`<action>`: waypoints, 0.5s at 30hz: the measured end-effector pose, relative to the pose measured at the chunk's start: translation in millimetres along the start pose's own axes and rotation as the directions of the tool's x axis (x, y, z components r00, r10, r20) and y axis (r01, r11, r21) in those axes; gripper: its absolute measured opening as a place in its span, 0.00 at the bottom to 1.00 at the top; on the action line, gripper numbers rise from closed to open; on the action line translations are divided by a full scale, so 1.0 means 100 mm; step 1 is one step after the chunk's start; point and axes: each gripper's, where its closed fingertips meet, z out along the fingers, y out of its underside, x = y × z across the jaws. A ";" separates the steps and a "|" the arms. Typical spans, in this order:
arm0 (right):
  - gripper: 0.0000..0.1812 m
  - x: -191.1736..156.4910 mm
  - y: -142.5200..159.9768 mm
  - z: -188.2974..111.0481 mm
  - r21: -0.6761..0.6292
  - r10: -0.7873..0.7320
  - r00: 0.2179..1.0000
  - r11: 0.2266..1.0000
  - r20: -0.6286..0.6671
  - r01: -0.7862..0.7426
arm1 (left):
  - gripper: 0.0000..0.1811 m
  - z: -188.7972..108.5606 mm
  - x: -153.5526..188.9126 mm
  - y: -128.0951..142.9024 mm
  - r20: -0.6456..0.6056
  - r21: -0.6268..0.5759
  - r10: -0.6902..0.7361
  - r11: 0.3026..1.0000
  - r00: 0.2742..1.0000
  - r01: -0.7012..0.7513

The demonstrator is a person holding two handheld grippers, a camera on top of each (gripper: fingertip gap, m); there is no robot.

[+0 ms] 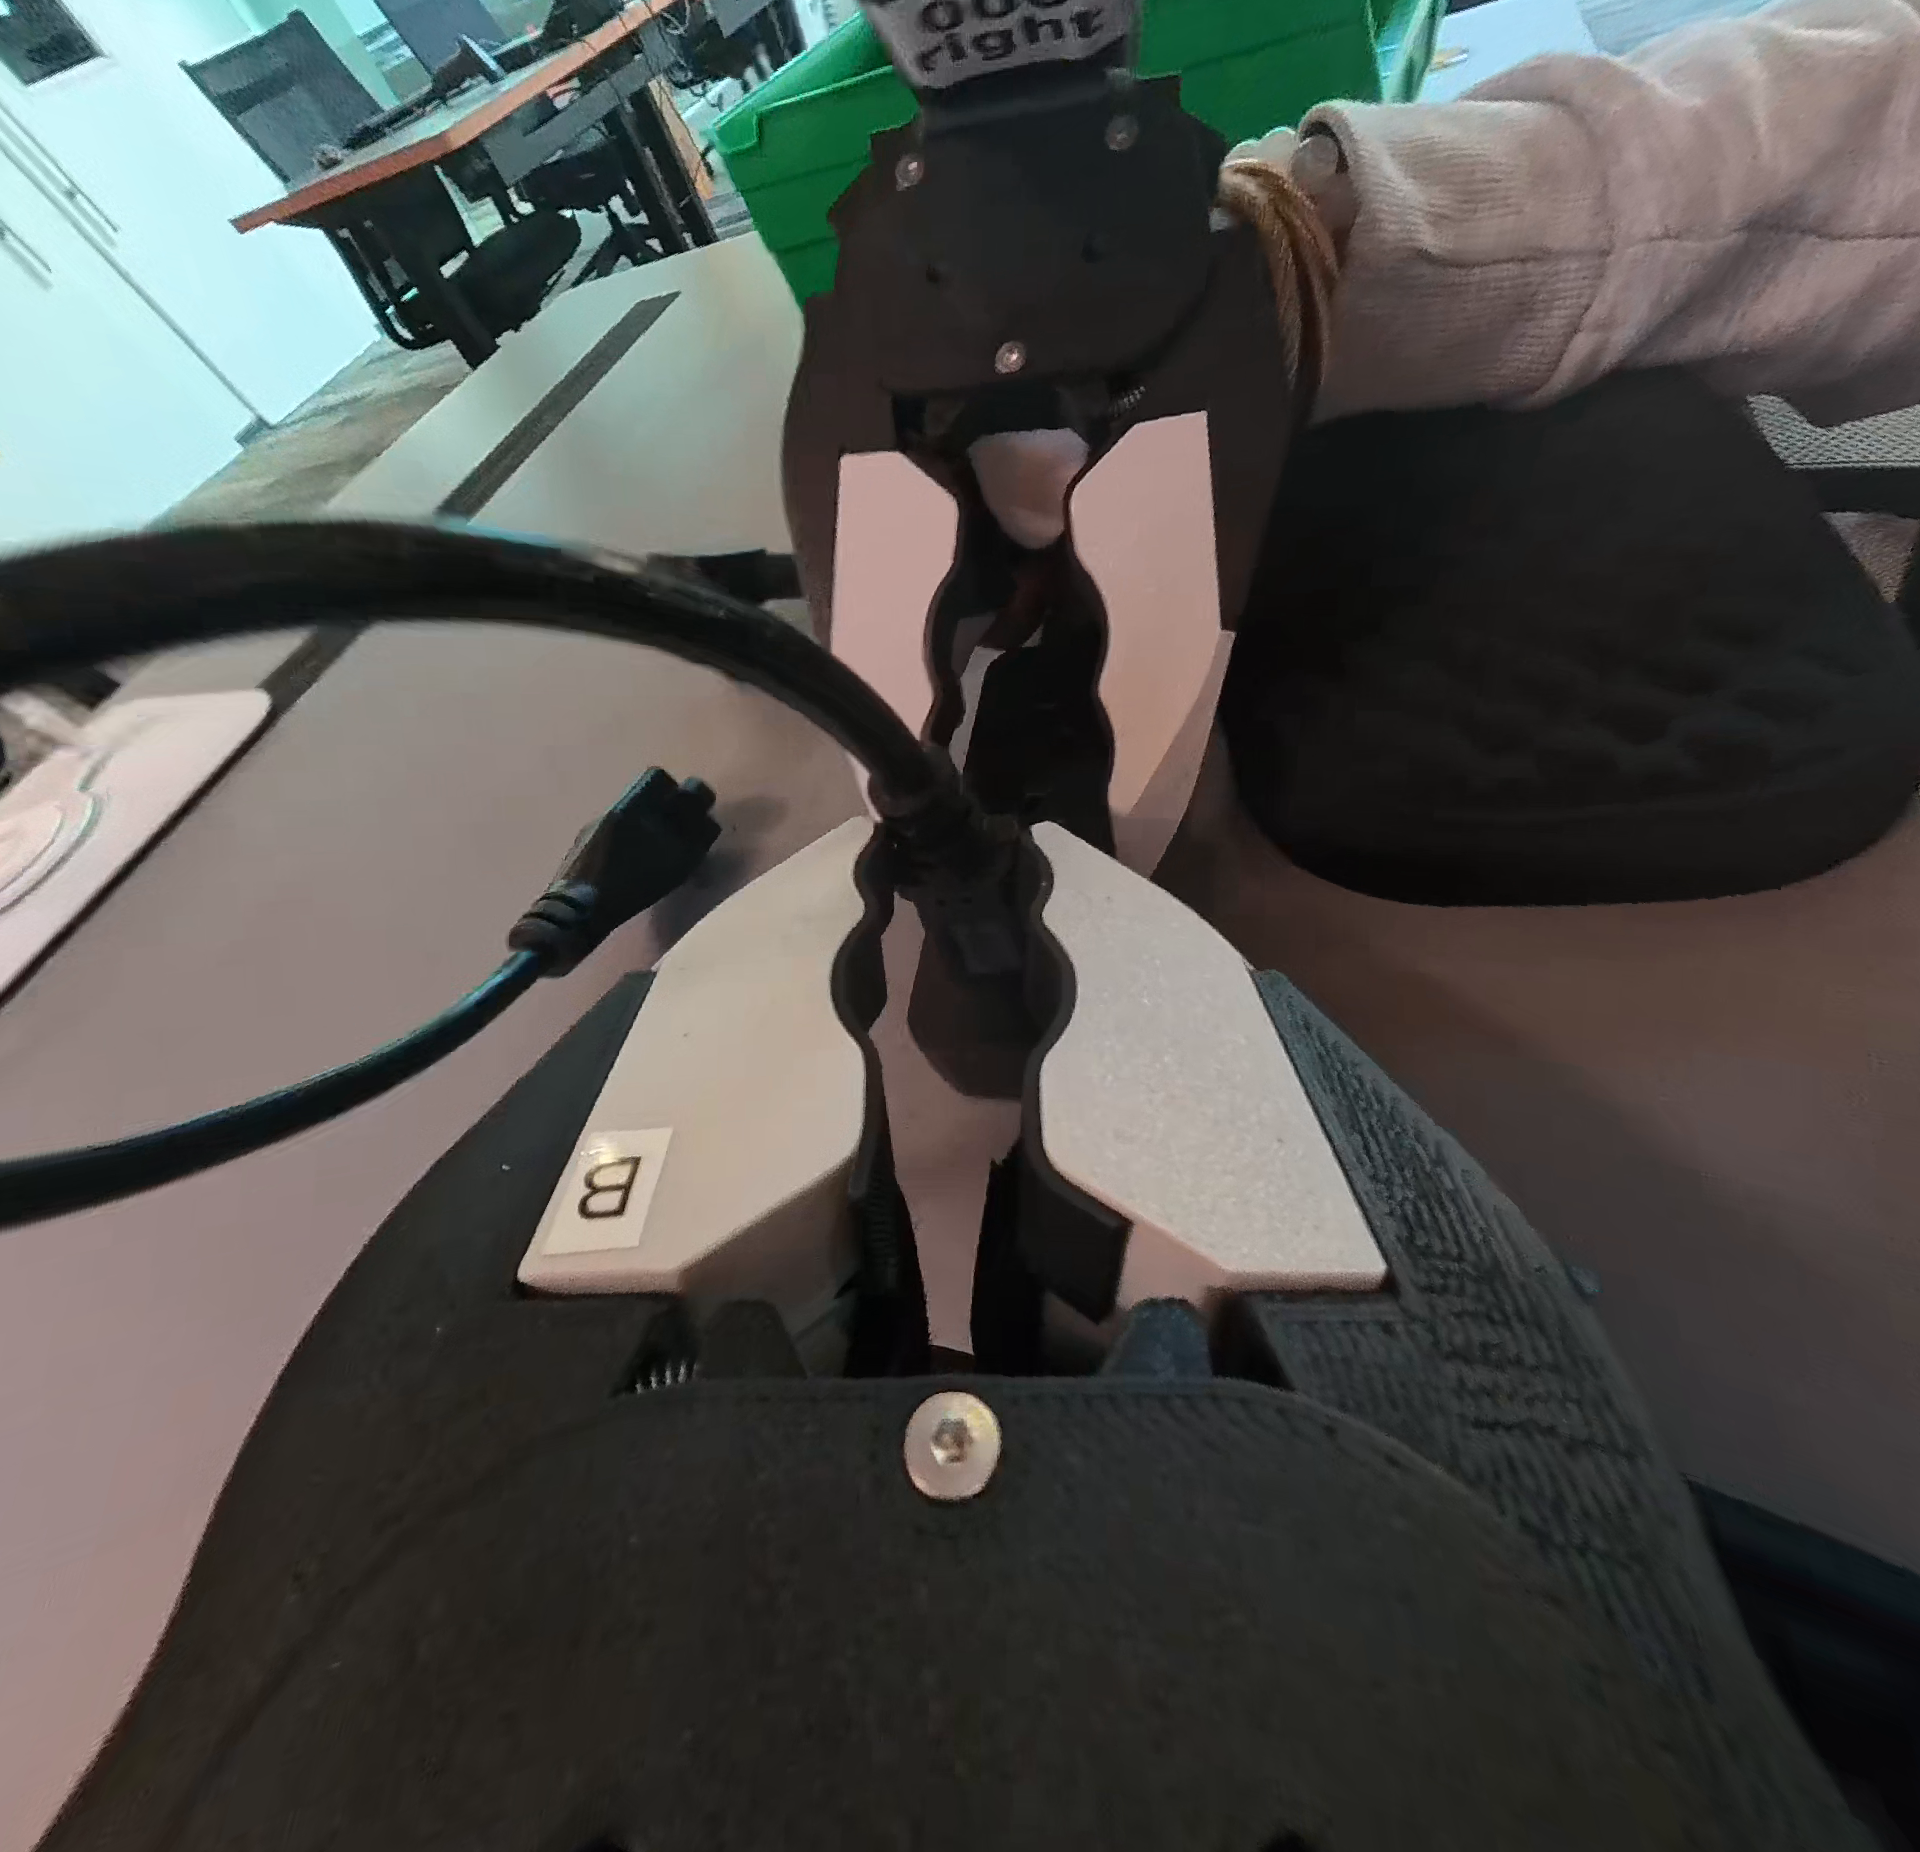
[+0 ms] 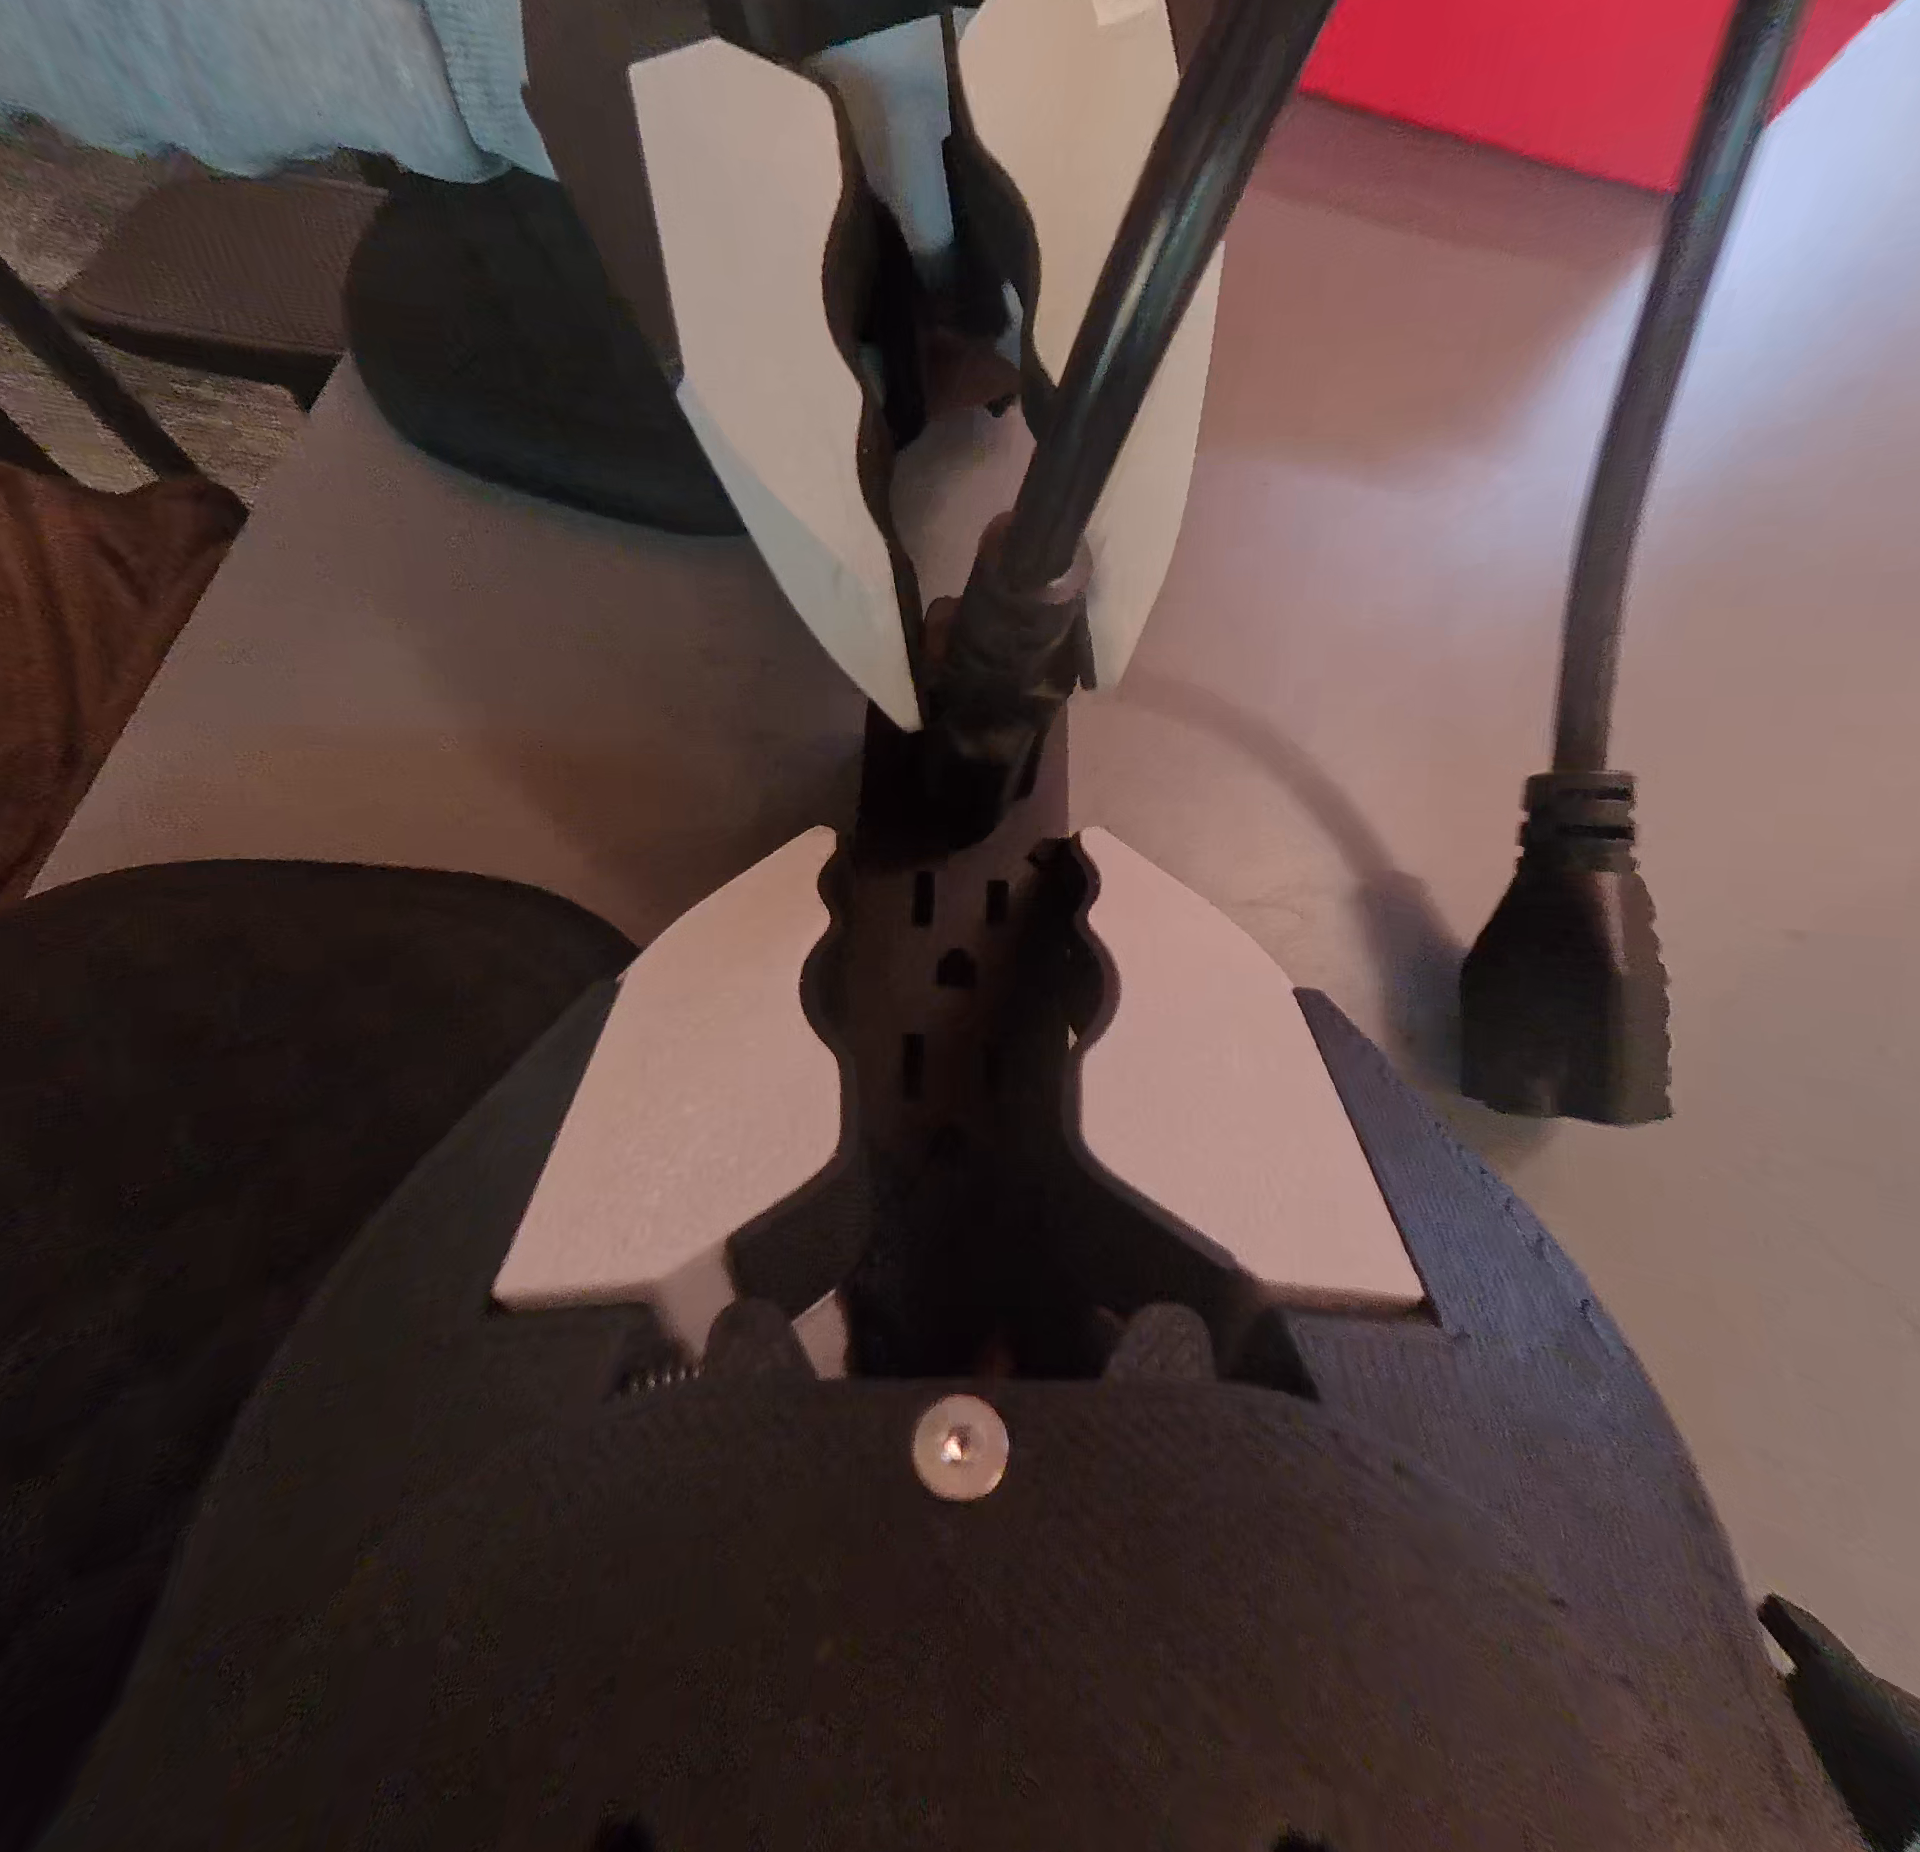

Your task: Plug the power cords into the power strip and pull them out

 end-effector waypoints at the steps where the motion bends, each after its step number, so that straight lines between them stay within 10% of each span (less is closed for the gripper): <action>1: 0.21 -0.02 0.00 -0.01 0.006 0.000 1.000 1.000 0.014 0.000 | 0.12 0.01 0.03 -0.02 -0.005 0.007 0.022 1.000 1.000 -0.022; 15: 0.21 0.06 0.01 -0.01 0.010 0.016 1.000 1.000 -0.022 -0.015 | 0.12 -0.01 -0.08 0.01 0.066 -0.019 -0.006 1.000 0.998 0.008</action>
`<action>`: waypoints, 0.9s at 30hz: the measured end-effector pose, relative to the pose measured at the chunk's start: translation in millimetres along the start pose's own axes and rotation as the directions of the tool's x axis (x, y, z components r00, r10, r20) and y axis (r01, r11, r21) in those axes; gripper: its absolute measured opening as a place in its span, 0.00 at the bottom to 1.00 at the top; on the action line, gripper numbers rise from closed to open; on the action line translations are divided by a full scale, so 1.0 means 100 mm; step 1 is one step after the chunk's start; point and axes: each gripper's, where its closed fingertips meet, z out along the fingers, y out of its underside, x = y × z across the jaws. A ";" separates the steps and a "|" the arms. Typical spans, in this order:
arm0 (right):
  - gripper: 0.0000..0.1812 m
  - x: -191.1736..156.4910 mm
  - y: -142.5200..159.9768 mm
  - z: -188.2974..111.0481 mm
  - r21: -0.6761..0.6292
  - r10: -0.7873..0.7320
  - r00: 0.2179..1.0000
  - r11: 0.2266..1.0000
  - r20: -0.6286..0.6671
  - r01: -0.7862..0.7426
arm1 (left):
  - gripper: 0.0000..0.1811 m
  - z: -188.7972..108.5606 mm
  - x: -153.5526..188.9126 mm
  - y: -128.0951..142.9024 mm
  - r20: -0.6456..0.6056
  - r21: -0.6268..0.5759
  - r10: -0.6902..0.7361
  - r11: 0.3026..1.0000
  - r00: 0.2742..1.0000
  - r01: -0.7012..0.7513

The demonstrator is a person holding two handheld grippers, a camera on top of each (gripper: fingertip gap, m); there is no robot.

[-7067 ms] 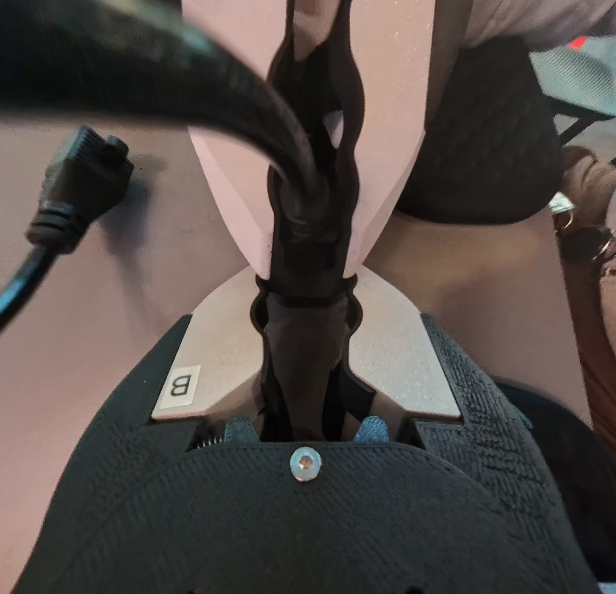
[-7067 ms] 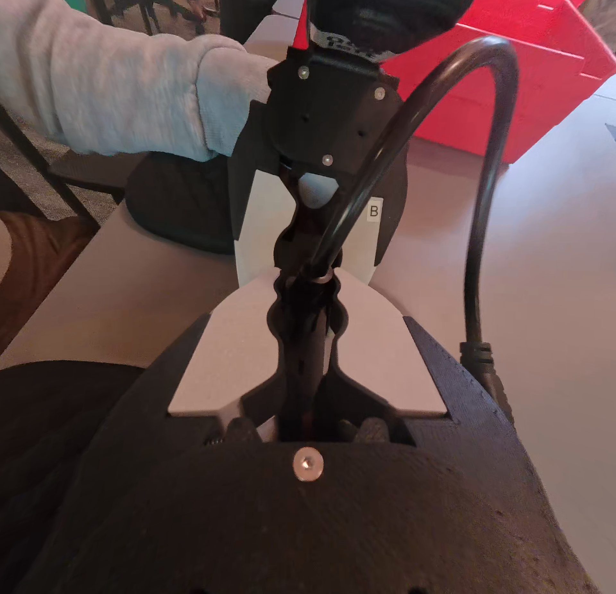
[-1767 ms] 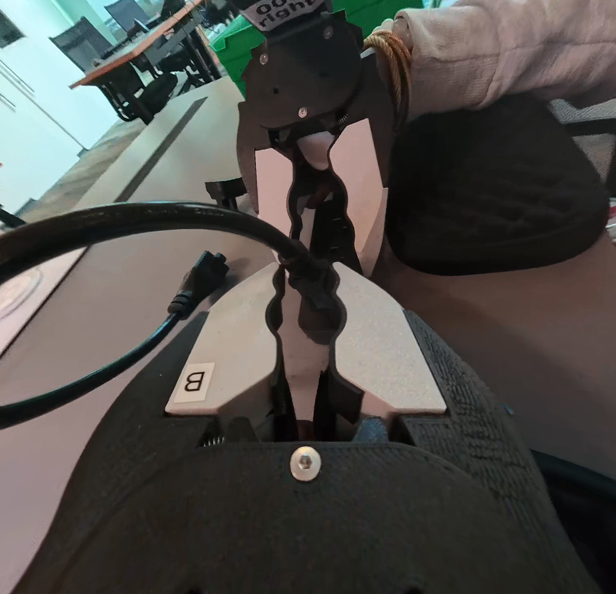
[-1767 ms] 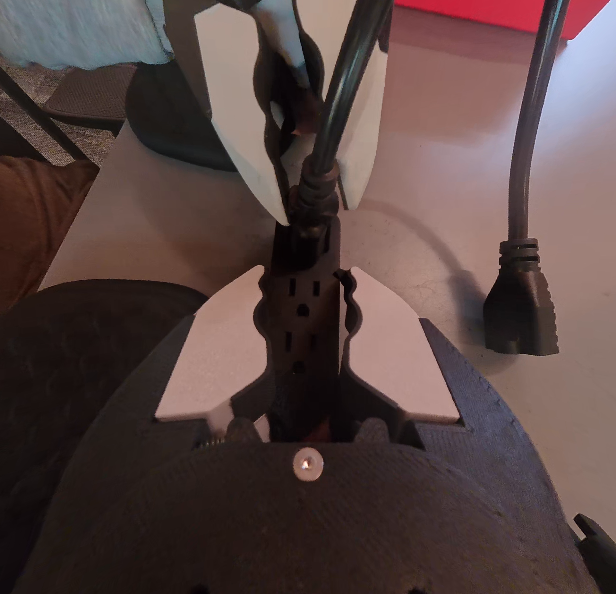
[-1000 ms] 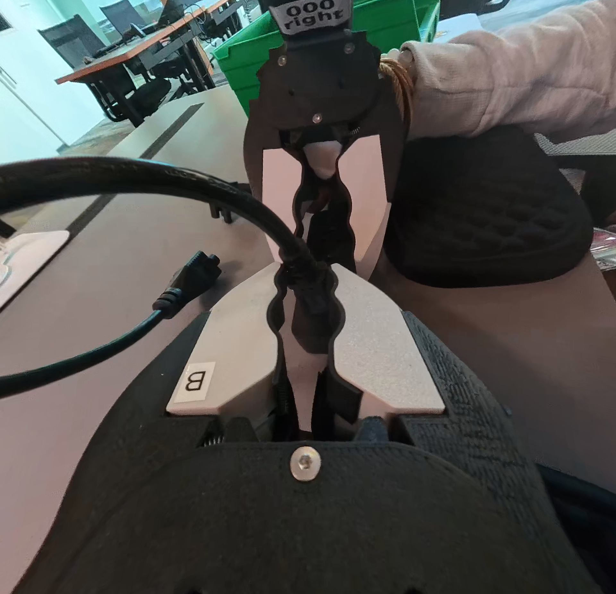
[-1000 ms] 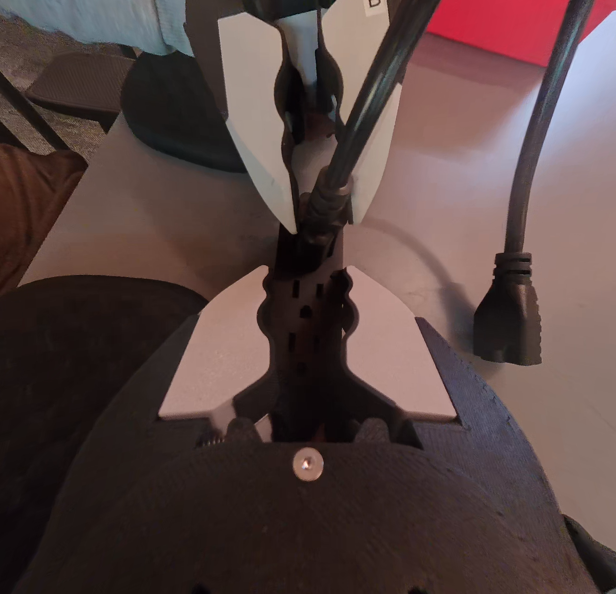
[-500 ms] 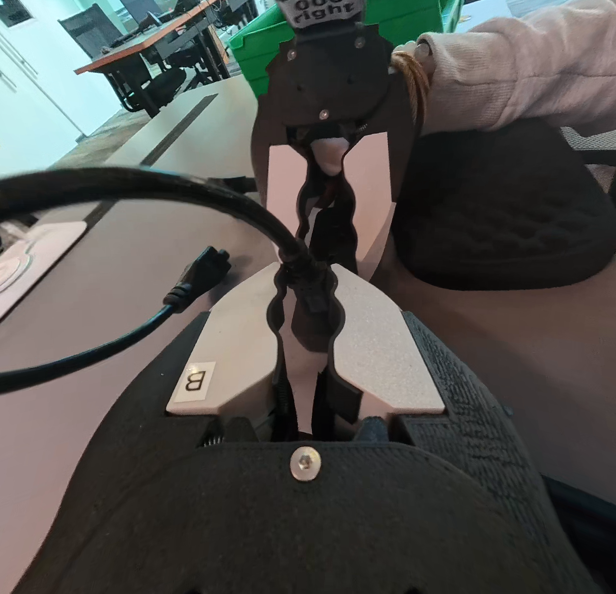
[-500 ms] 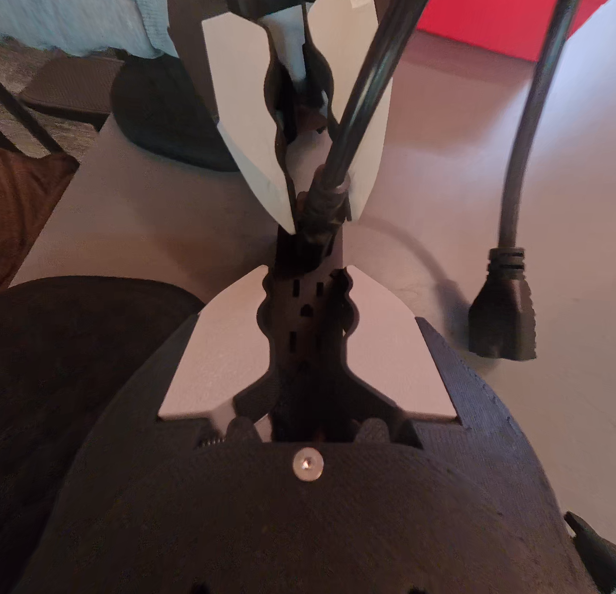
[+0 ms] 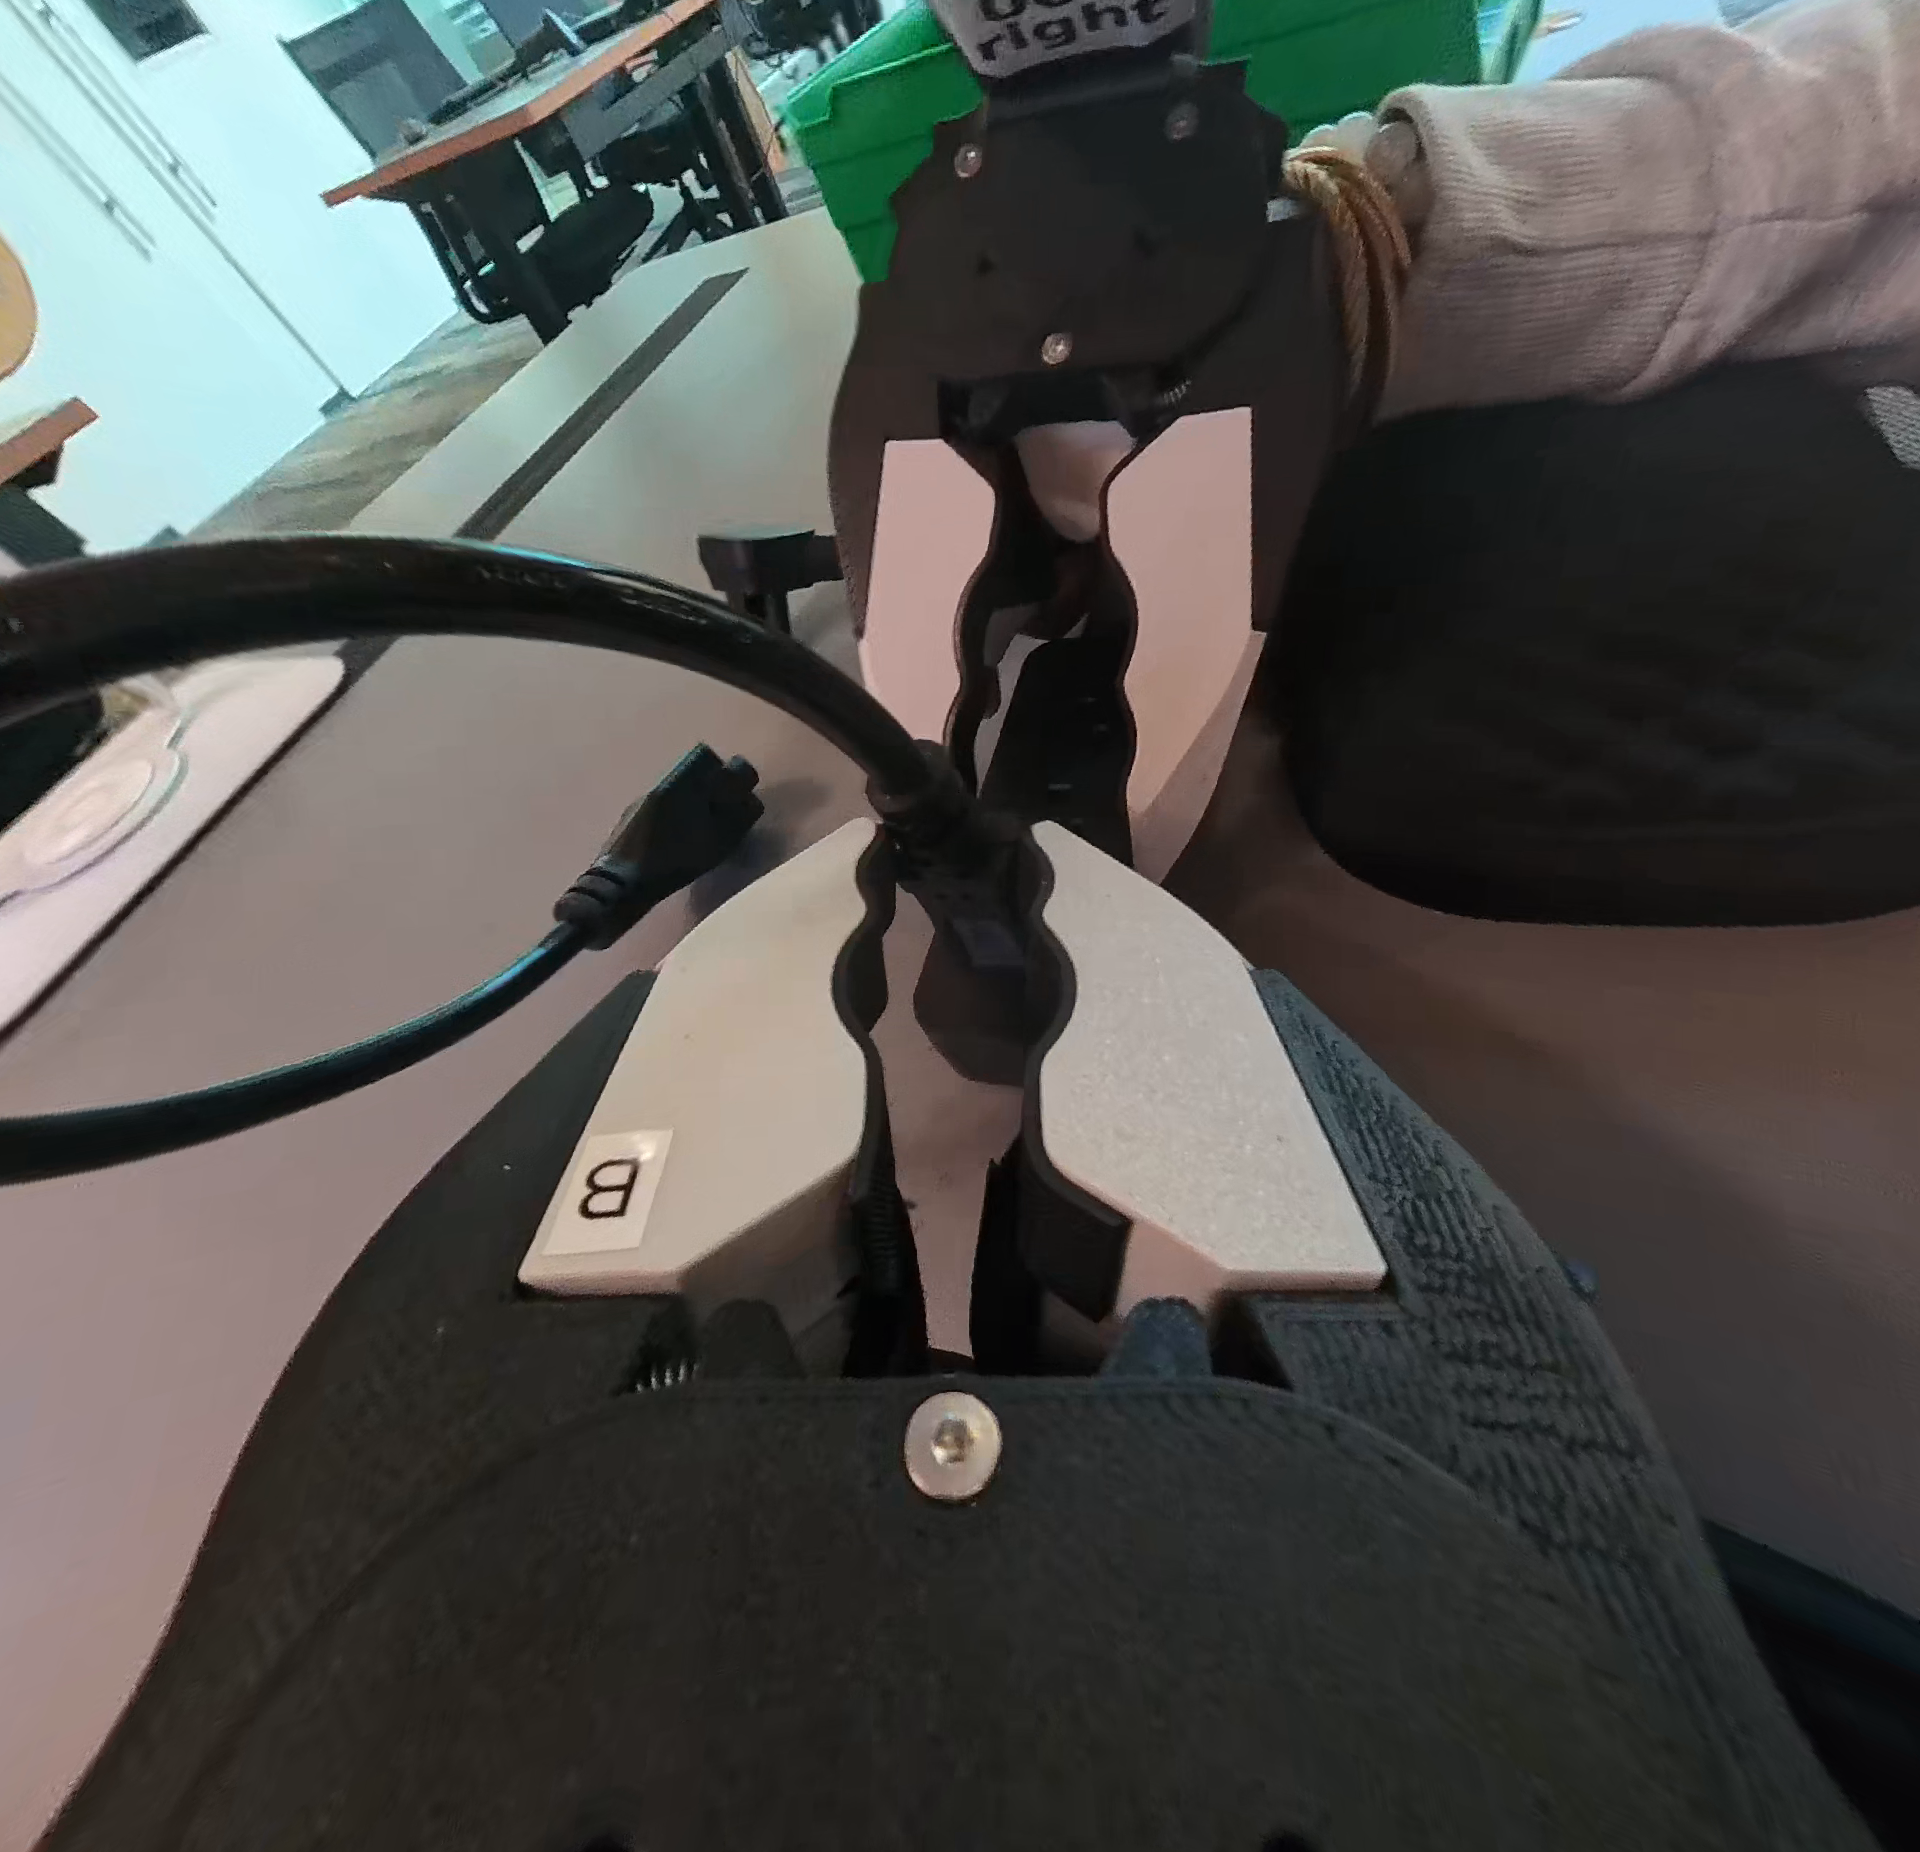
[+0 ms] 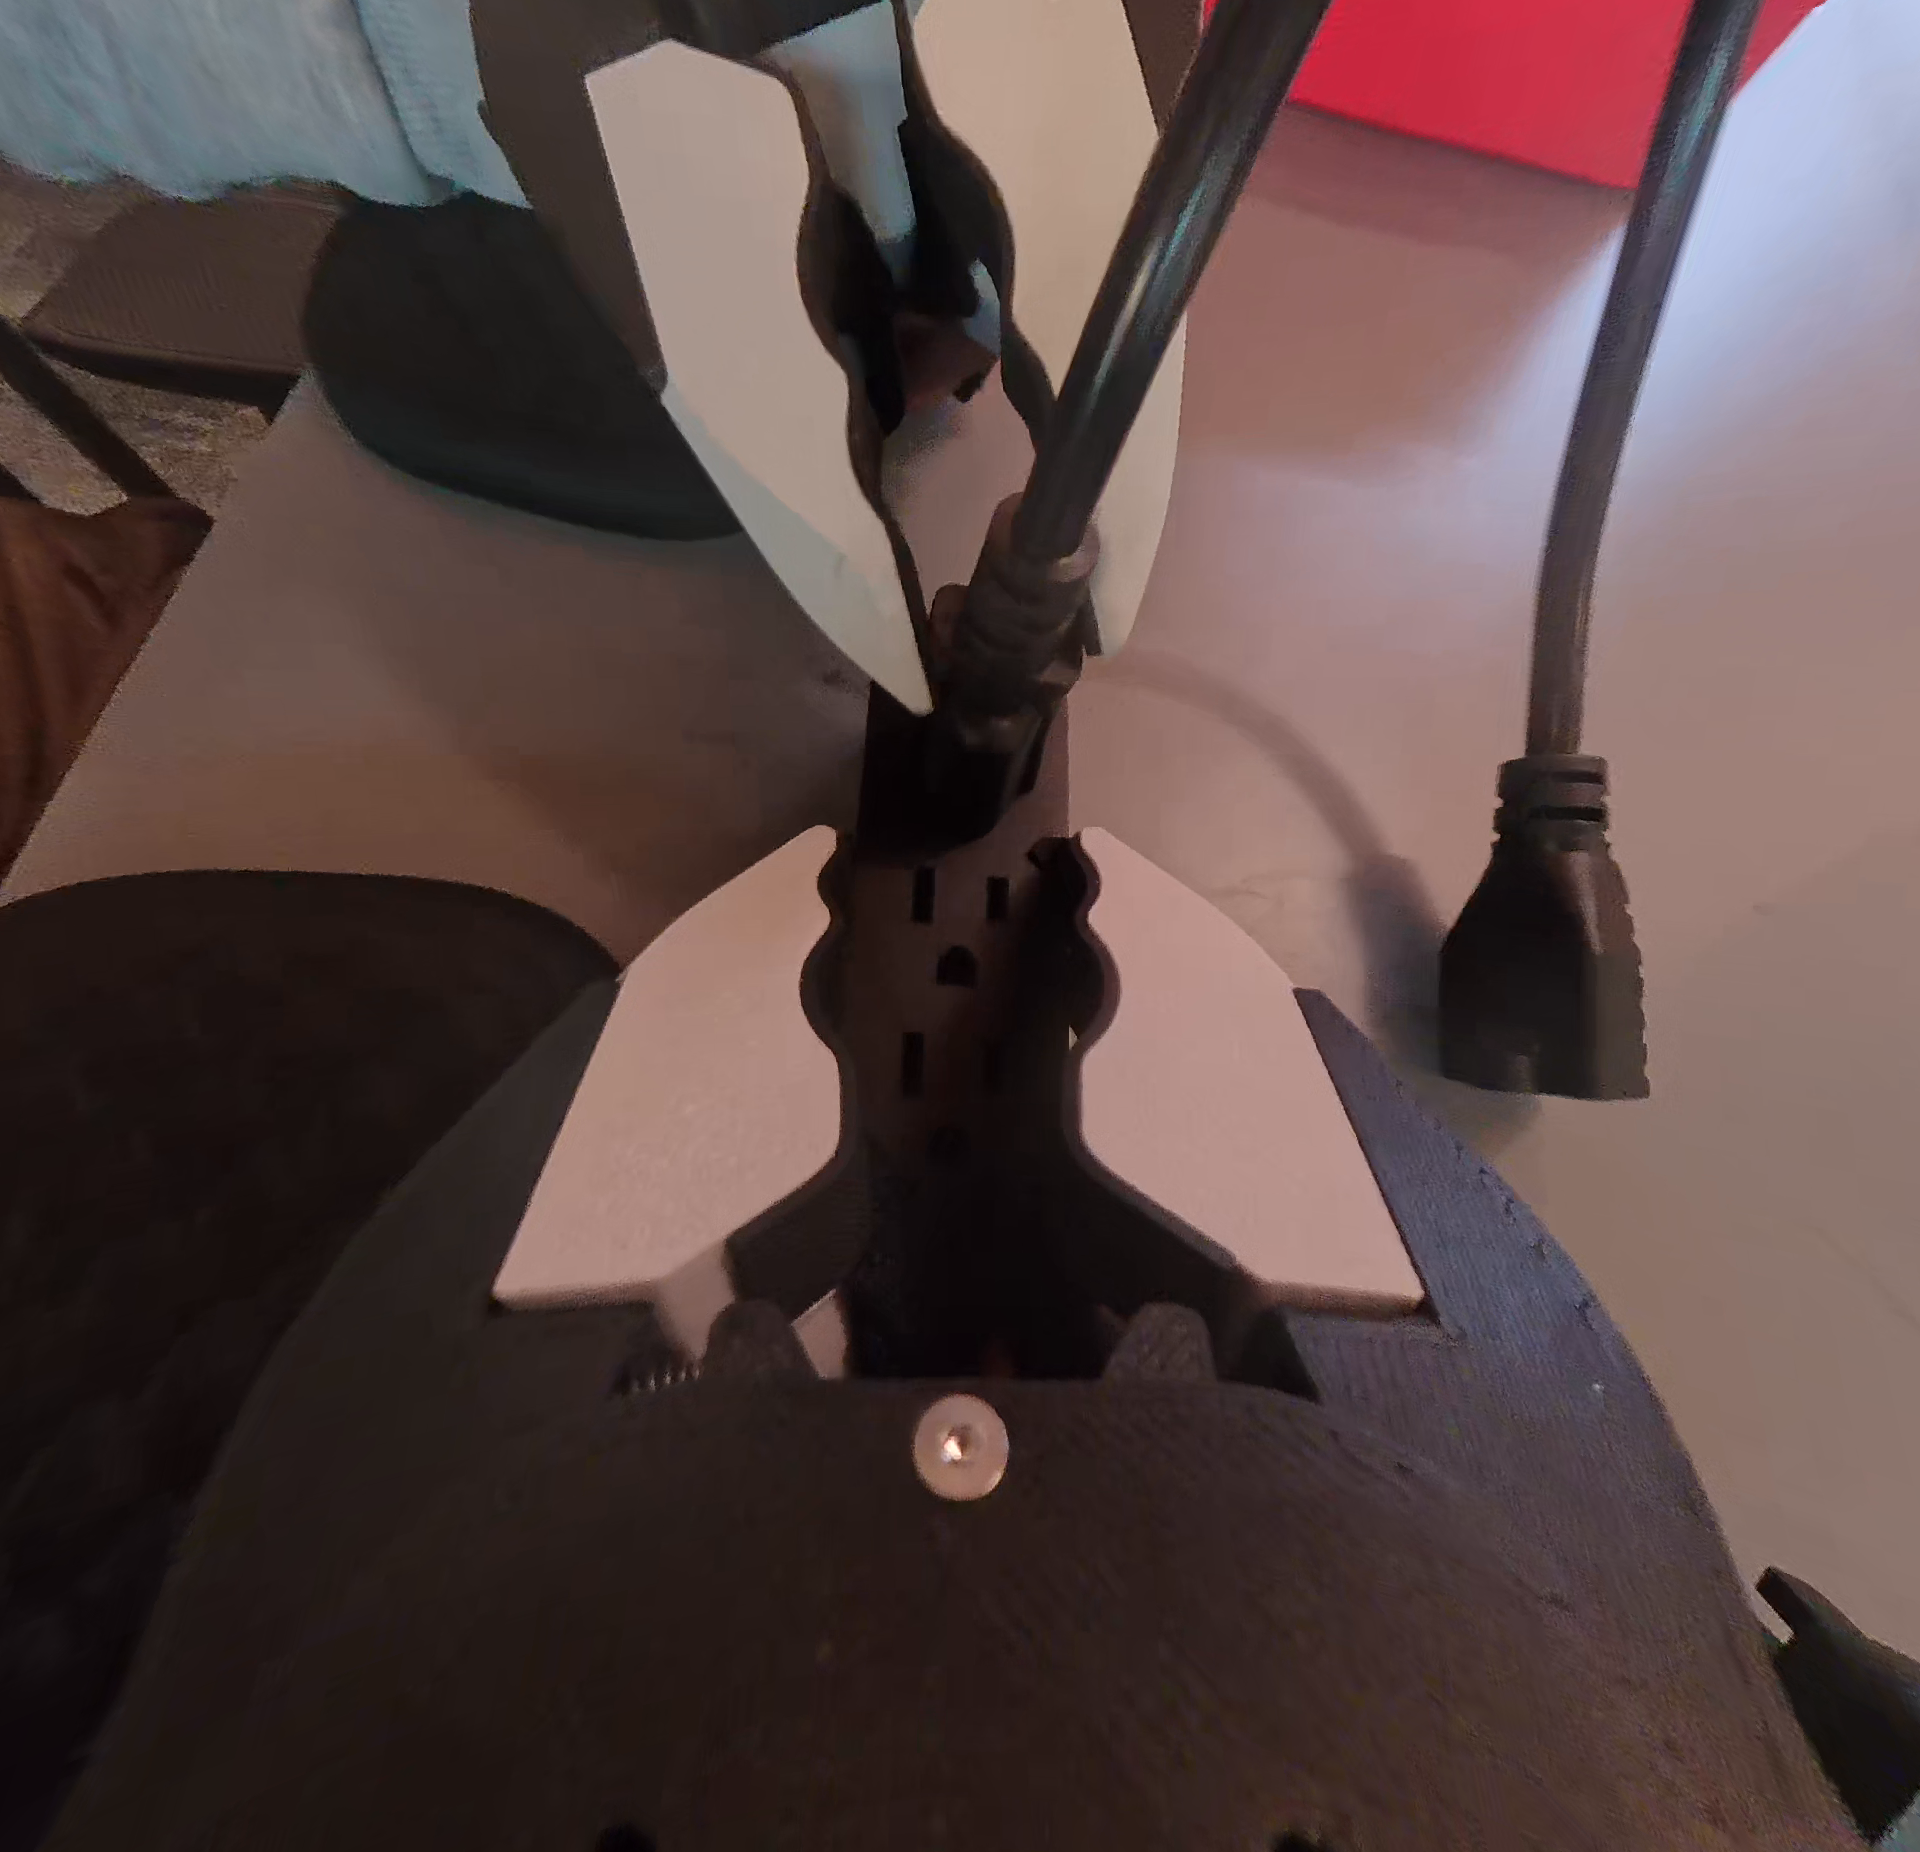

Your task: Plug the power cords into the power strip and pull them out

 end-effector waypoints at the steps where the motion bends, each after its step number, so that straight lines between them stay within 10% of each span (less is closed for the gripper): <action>1: 0.21 -0.03 0.00 -0.01 0.002 -0.004 1.000 1.000 0.018 0.004 | 0.12 0.01 0.04 -0.02 -0.006 0.009 0.026 1.000 1.000 -0.026; 27: 0.23 0.02 -0.01 -0.03 0.037 0.012 1.000 0.999 0.003 -0.012 | 0.12 0.00 0.01 -0.04 0.044 0.021 0.072 0.997 0.996 -0.073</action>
